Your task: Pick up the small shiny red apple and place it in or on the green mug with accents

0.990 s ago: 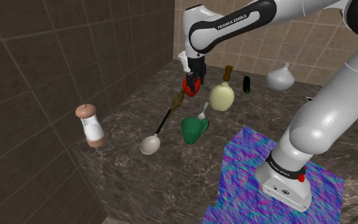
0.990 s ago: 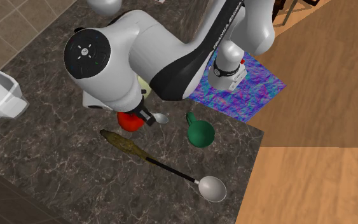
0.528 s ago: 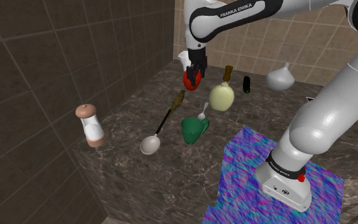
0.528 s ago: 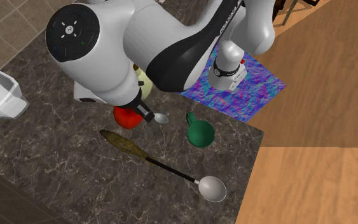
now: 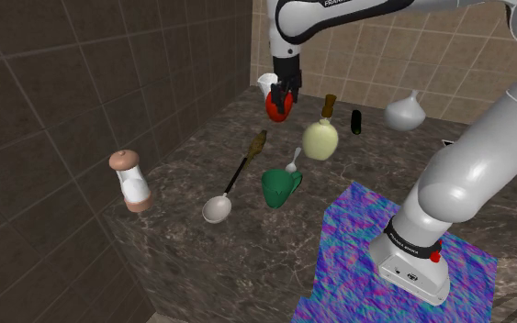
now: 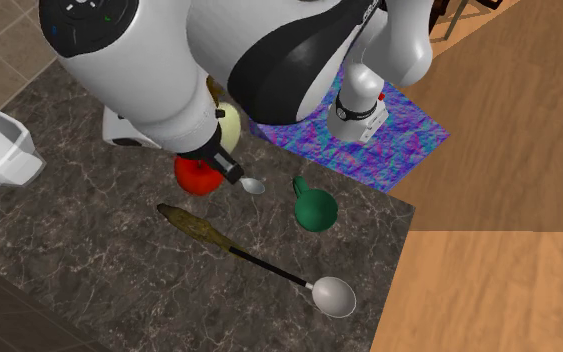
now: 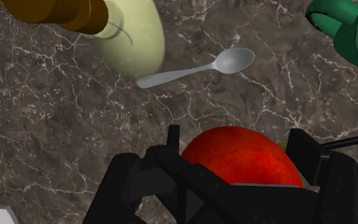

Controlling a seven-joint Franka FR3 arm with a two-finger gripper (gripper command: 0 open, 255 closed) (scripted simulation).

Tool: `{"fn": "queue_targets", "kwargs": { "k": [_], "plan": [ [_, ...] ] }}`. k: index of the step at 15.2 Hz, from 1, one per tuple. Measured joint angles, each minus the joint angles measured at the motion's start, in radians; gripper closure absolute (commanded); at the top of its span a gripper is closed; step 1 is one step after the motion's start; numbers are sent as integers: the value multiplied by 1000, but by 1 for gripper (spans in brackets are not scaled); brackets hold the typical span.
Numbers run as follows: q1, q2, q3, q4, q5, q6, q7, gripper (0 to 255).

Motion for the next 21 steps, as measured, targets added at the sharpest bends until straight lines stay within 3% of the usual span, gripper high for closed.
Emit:
{"fn": "queue_targets", "kwargs": {
  "k": [7,16,21],
  "plan": [
    [58,-171,69,-139,53,-42,101,255],
    [150,-336,183,-235,157,-117,256,255],
    [165,-348,206,-294,176,-71,283,255]
  ]
}}
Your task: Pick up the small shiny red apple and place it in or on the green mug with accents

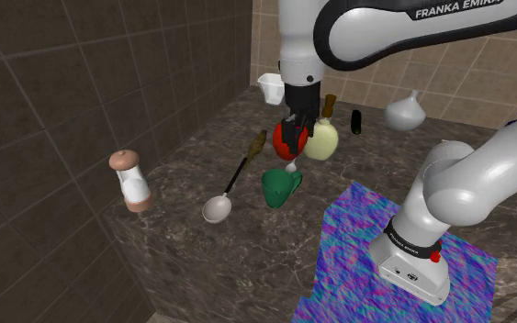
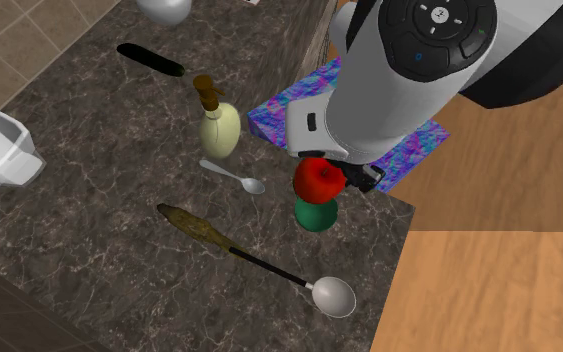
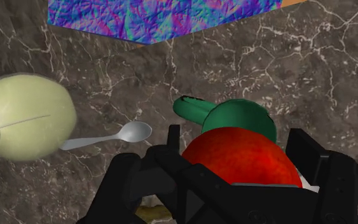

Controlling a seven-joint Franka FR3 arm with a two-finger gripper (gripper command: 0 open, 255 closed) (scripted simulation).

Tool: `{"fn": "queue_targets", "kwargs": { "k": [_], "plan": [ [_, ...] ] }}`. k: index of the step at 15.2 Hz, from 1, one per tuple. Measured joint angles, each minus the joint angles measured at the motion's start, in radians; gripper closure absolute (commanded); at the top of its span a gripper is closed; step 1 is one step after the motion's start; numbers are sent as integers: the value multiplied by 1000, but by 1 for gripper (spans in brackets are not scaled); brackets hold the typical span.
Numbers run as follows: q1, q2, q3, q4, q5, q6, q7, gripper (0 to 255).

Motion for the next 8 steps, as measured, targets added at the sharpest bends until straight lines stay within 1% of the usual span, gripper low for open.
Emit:
{"fn": "queue_targets", "kwargs": {
  "k": [8],
  "plan": [
    [3,16,13,-97,6,113,8,255]
  ]
}}
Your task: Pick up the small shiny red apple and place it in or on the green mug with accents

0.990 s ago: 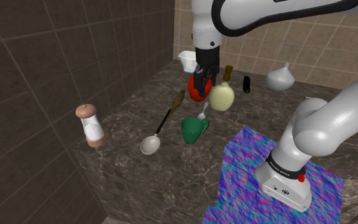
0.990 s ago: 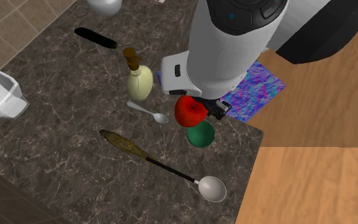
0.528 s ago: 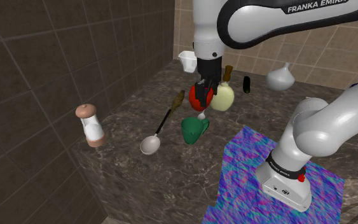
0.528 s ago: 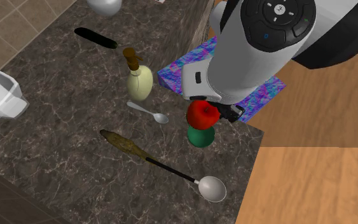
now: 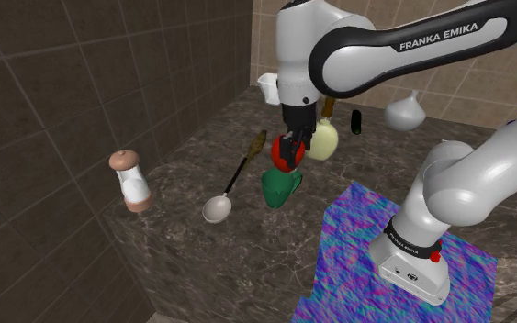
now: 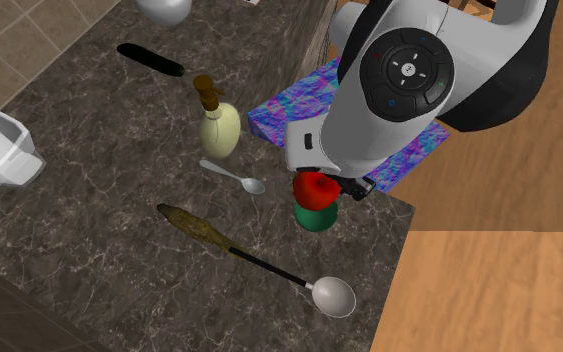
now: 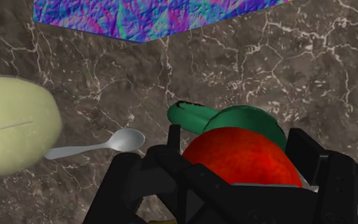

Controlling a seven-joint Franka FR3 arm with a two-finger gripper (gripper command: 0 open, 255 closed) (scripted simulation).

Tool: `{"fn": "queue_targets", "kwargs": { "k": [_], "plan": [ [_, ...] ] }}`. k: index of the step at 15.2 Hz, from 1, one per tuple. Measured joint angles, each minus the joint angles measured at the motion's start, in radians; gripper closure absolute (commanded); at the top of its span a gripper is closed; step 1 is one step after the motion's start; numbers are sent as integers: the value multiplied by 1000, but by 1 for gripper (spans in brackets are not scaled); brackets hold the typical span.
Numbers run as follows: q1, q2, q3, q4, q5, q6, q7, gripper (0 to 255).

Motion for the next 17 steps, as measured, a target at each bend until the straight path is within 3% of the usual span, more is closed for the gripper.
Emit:
{"fn": "queue_targets", "kwargs": {
  "k": [9,10,17],
  "plan": [
    [1,17,8,-43,2,60,6,255],
    [1,17,8,-43,2,60,6,0],
    [1,16,9,-25,2,42,8,0]
  ]
}}
